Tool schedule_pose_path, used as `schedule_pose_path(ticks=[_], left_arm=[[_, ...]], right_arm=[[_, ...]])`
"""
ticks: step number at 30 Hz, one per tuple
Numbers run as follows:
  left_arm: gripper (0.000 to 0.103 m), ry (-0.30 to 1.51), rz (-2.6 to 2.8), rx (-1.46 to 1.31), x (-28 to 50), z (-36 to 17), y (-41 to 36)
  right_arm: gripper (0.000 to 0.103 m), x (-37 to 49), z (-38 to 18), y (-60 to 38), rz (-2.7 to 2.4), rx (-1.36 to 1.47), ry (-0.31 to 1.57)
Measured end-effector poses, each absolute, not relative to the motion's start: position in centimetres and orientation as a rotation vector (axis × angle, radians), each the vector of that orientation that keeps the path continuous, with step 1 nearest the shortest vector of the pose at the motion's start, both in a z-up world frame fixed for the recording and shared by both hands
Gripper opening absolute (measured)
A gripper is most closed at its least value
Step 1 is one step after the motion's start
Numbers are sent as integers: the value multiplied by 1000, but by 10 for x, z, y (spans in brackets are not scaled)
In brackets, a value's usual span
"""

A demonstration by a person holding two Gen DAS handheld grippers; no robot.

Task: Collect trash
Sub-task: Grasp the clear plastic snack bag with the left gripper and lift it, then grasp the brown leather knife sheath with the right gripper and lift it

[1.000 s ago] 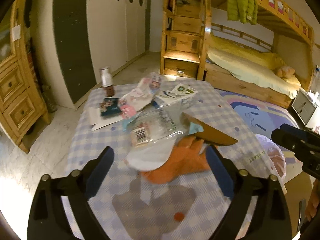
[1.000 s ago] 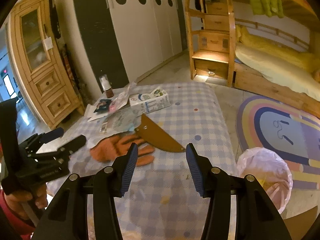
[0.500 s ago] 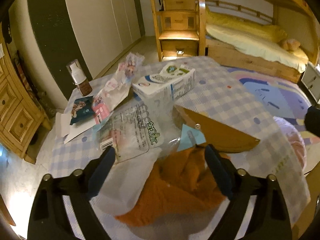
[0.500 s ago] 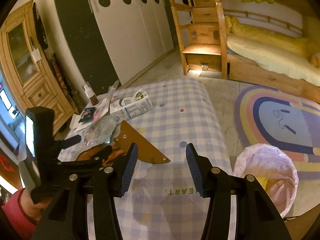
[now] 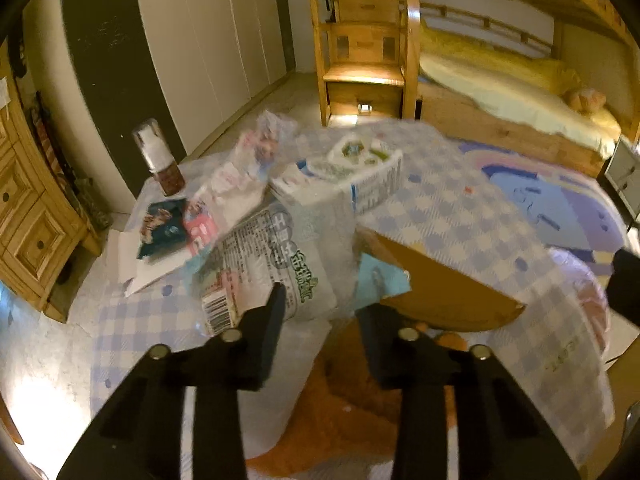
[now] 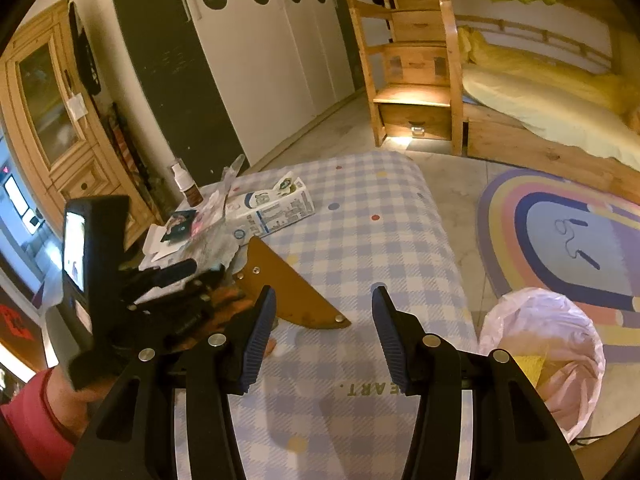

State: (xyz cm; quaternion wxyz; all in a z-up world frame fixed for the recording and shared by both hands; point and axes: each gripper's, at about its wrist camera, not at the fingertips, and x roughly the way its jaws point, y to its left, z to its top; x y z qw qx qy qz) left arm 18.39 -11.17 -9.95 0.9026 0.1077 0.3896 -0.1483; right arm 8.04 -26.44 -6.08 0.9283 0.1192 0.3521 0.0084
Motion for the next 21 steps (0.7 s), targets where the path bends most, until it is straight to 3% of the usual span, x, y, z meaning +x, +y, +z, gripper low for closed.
schedule_pose_path(ticks=[7,14,21], left_arm=[[0,719,-326,85,168,-56,-64],[0,628,-344,-46,134,-16,-2],[0,612,-335,-93,100,-18,34]], right_arm=[[51,69,-51,-254,20,231,702],[51,57,-42,-234,48,206,686],[52,57,-42,-196,118,148,705]])
